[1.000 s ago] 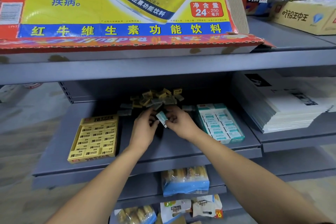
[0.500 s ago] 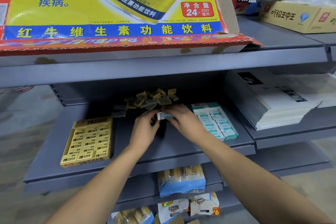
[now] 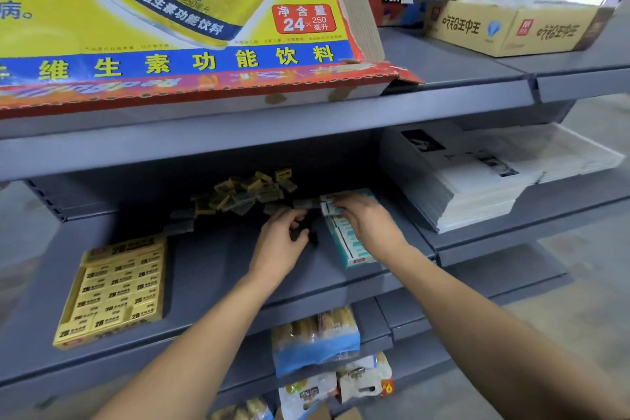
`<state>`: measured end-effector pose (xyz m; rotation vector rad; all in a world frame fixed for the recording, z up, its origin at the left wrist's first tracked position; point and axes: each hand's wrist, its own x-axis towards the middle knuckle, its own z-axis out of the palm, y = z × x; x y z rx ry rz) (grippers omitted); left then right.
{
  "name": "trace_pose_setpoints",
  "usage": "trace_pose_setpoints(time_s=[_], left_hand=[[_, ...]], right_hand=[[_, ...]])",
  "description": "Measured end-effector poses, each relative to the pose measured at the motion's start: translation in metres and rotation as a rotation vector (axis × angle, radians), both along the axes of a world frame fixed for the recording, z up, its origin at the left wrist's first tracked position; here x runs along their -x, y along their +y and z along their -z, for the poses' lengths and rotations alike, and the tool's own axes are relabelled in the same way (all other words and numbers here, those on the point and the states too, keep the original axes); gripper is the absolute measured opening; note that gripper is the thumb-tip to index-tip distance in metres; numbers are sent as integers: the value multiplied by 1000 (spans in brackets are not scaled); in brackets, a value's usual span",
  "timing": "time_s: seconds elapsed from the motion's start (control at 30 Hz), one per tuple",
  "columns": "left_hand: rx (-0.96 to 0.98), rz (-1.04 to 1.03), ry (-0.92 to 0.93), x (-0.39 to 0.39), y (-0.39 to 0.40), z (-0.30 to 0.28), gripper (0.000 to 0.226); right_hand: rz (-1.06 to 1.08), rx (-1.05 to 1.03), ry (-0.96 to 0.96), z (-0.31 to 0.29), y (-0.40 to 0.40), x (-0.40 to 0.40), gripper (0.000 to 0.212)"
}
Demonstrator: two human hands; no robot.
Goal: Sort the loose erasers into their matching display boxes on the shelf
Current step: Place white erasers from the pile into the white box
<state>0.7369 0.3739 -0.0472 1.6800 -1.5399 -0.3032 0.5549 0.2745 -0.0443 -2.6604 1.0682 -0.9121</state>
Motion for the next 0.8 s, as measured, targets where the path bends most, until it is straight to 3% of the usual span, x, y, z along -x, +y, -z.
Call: trace_pose_setpoints(time_s=[0.37,0.8], left_hand=[[1,7,3,20,-13,4,34],[5,-19,16,13,-7,9,31]], right_hand=[[-35,-124,141,3,-10,26,24],[-11,-293,92,2,-8,17,27]])
